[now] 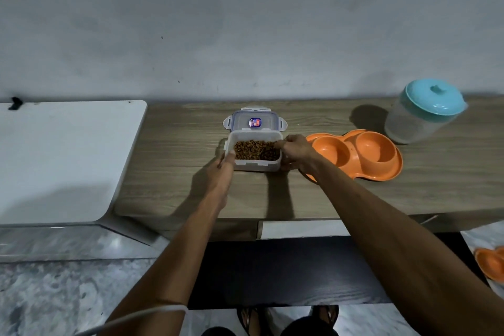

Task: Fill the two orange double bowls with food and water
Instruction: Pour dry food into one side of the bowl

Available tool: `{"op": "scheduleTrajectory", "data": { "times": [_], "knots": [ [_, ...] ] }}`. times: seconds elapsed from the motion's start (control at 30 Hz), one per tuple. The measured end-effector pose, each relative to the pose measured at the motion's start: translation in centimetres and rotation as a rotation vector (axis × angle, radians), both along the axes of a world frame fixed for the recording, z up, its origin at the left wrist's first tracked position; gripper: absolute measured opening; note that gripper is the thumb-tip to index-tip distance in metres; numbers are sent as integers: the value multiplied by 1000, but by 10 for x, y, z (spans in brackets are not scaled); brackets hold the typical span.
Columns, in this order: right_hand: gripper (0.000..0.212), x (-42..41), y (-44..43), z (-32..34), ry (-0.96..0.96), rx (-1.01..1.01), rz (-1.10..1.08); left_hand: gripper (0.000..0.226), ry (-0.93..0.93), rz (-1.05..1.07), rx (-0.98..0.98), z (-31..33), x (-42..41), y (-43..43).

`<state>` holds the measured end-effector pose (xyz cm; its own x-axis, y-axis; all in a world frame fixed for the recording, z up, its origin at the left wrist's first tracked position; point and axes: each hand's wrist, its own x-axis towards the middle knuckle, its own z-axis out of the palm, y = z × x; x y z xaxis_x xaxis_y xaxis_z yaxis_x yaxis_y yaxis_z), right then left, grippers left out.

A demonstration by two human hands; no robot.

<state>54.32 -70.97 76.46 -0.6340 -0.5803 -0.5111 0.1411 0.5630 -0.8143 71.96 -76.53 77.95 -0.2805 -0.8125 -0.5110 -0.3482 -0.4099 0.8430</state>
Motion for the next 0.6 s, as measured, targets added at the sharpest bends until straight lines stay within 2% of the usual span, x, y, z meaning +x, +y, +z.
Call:
{"op": "scheduleTrajectory", "data": {
  "times": [0.07,0.23,0.3,0.37,0.43,0.53,0.6],
  "knots": [
    [6,-9,12,10,-26,-48,-13,48,24,-25,23,2,-7,2],
    [13,-51,58,43,-15,-200,-131,41,12,-45,-147,1,-44,12],
    [18,-69,83,56,25,-233,-163,28,41,-127,-200,-5,-67,21],
    [22,-83,108,68,90,-237,-195,19,-5,-306,-274,-15,-89,31],
    [22,-93,131,76,148,-253,-241,45,-100,-499,-375,-23,-106,44],
    [30,-101,158,84,255,-282,-274,51,-174,-706,-571,-36,-121,58],
    [33,-105,169,84,349,-247,-279,59,-259,-789,-622,-42,-127,61]
  ]
}}
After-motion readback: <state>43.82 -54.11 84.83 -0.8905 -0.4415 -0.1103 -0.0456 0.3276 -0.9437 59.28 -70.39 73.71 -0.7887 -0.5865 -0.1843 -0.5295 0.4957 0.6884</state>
